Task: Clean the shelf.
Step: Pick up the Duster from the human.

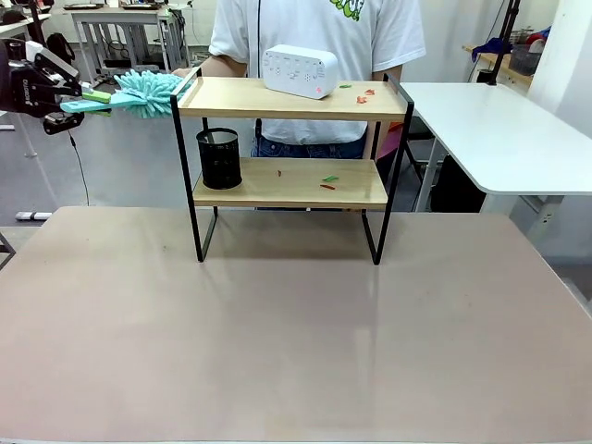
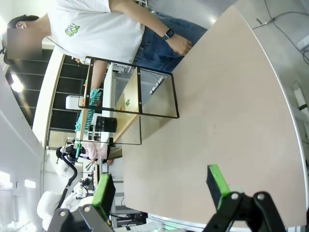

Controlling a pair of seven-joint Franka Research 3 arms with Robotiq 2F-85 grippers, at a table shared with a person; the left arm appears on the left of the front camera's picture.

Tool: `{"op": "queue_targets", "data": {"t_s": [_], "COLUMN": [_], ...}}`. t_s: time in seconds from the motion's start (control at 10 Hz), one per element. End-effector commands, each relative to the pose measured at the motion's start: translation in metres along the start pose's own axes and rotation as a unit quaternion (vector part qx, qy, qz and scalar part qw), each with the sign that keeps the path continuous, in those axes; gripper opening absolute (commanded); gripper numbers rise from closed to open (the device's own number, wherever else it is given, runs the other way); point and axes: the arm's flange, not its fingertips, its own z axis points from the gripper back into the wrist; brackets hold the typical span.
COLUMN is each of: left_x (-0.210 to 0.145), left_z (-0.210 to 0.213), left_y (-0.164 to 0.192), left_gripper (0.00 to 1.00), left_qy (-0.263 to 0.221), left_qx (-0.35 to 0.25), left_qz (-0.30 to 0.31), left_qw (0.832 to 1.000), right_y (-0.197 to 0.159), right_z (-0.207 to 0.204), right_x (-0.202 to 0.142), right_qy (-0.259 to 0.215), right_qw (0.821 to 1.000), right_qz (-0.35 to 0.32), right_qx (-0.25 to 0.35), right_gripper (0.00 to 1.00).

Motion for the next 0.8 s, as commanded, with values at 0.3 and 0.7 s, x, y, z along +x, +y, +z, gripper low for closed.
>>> {"op": "queue_targets", "data": {"t_s": [0.3,0.7], "left_x": [-0.010,-0.079], "left_z": [0.001,0.103], "left_y": [0.000,-0.027], "left_gripper": [0.00,0.00], "left_qy": [-0.011,-0.046], "left_qx": [-0.005,0.024], "left_qz": [-0.018,-0.109], "left_qw": [1.000,0.993], "right_y": [0.002,0.002], "right_z": [0.001,0.001], "right_x": [0.003,0.003], "right_qy": [-0.004,-0.004], "right_qw": [1.000,1.000], "right_qz": [0.013,0.013], "right_qx": [0.008,0.008], "right_gripper": [1.00,1.00]}}
